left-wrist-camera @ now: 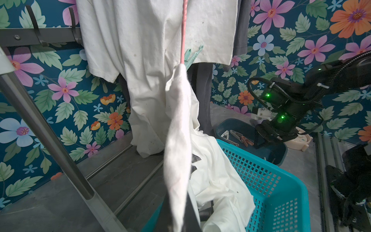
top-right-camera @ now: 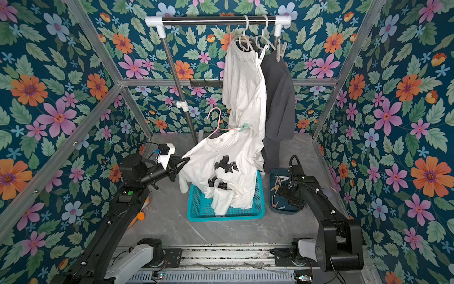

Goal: Use clothespins to secure the t-shirt on both sides of the hanger
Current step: Pick up the clothespin from the storage box.

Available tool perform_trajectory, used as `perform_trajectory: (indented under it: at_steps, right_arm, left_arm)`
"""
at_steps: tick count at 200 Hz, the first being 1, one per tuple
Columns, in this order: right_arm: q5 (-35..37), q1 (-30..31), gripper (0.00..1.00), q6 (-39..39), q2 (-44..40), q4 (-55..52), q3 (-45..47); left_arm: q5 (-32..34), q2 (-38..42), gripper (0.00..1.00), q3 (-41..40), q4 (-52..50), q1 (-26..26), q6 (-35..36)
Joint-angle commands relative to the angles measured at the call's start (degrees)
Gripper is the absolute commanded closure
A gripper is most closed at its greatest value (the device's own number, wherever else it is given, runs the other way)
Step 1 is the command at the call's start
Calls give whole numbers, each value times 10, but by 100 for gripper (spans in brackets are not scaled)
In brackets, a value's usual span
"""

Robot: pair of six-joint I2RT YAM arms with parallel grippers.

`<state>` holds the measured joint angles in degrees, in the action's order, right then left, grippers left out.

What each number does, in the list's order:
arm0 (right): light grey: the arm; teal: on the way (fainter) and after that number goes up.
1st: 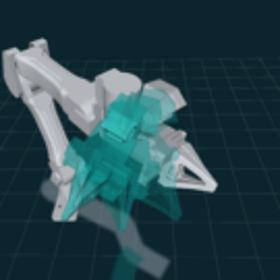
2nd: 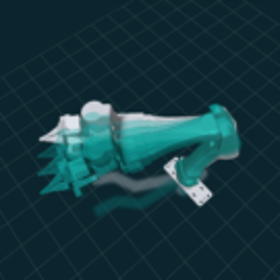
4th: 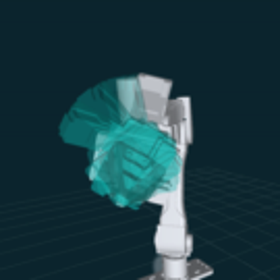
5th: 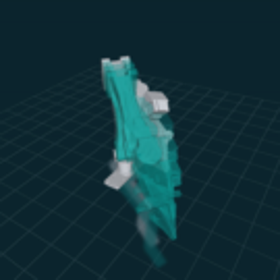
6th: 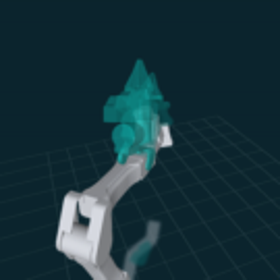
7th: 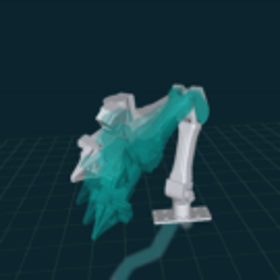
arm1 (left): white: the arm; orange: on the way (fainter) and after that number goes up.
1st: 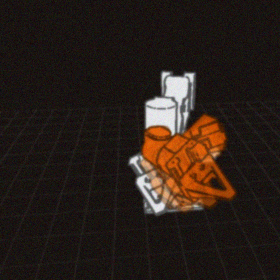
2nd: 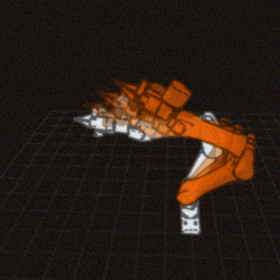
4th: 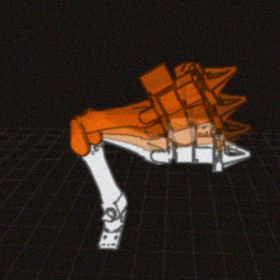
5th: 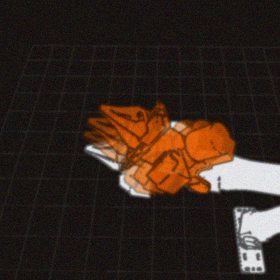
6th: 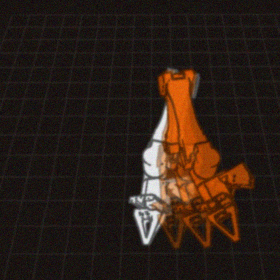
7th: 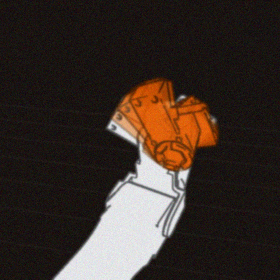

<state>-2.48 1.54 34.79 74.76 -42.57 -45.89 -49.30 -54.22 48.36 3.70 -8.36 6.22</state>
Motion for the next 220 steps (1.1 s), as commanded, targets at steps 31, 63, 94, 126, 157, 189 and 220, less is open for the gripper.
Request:
perform_trajectory:
  at_steps: [31, 63, 94, 126, 157, 189, 220]
  right_arm:
    - [-3, 0, 15, 29, 56, 100, 7]
    - [-24, 0, 17, 27, 87, 132, 8]
    - [-33, 10, 18, 27, 93, 148, 1]
    - [-41, 16, 18, 6, 114, 174, -21]
    - [-71, 20, 17, -8, 141, 175, -56]
    - [-55, 22, 18, -33, 113, 131, -67]
    - [-33, 13, 18, -75, 82, 132, -48]
  left_arm:
    - [-8, -9, 100, 5, 31, 0, -3]
    - [-2, -8, 100, 3, 28, 0, 1]
    - [0, -10, 100, 5, 25, 0, 3]
    - [5, -8, 100, 5, 22, 0, 6]
    - [1, -14, 100, 9, 21, 0, 4]
    - [2, -11, 100, 6, 22, 0, 5]
    - [0, -11, 100, 6, 23, -1, 4]
